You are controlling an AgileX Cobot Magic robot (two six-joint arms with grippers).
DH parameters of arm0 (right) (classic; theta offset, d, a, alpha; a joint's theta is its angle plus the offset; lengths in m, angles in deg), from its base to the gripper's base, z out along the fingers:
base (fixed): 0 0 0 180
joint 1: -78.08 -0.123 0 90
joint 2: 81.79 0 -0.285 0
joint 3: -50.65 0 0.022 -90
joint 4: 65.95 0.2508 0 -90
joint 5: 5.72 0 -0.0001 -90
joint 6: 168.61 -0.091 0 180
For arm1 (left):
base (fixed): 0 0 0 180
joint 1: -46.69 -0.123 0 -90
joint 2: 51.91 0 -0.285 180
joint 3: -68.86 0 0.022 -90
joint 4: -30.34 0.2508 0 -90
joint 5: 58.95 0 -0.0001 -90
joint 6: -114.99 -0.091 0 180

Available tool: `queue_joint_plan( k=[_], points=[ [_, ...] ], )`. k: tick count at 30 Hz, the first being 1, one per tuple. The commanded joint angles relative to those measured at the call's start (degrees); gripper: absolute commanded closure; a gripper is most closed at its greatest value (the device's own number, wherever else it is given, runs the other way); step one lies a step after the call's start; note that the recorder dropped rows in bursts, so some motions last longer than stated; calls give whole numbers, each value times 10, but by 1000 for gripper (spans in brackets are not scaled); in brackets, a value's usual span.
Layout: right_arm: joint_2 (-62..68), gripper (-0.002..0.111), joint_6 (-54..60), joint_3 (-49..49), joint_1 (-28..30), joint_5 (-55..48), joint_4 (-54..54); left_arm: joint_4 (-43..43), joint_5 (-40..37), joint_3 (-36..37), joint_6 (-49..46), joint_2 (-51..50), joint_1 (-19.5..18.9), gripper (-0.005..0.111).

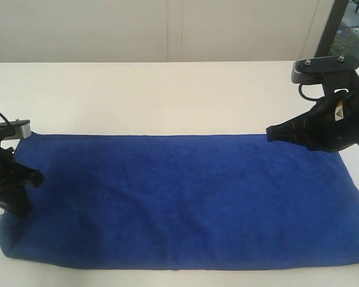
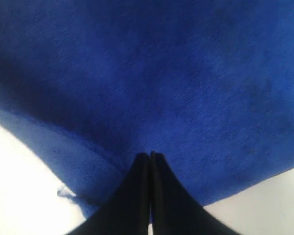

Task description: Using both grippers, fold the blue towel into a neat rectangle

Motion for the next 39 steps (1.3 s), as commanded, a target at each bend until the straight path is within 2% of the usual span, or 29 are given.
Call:
queue_joint_plan(
  k=[1,5,12,15,18,25,30,32,37,39],
  points=[
    [0,108,7,2,3,7,1,-23,9,-1,-17,3,2,107],
    [0,108,7,2,3,7,1,-50,24,-1,-33,3,2,107],
    [0,108,7,2,3,7,1,-200,29,-1,-182,3,2,107],
    [0,108,7,2,3,7,1,-241,29,-1,-218,3,2,107],
    [0,108,7,2,3,7,1,-251,36,0,-231,3,2,107],
    [0,108,7,2,3,7,1,-234,104,33,-216,3,2,107],
    [0,108,7,2,3,7,1,-255,105,34,-216,3,2,105],
    [0,108,7,2,3,7,1,-260,105,34,-220,3,2,96],
    [0,108,7,2,3,7,1,-298,84,34,-257,3,2,61],
    [0,108,7,2,3,7,1,-314,56,26,-281,3,2,54]
  ],
)
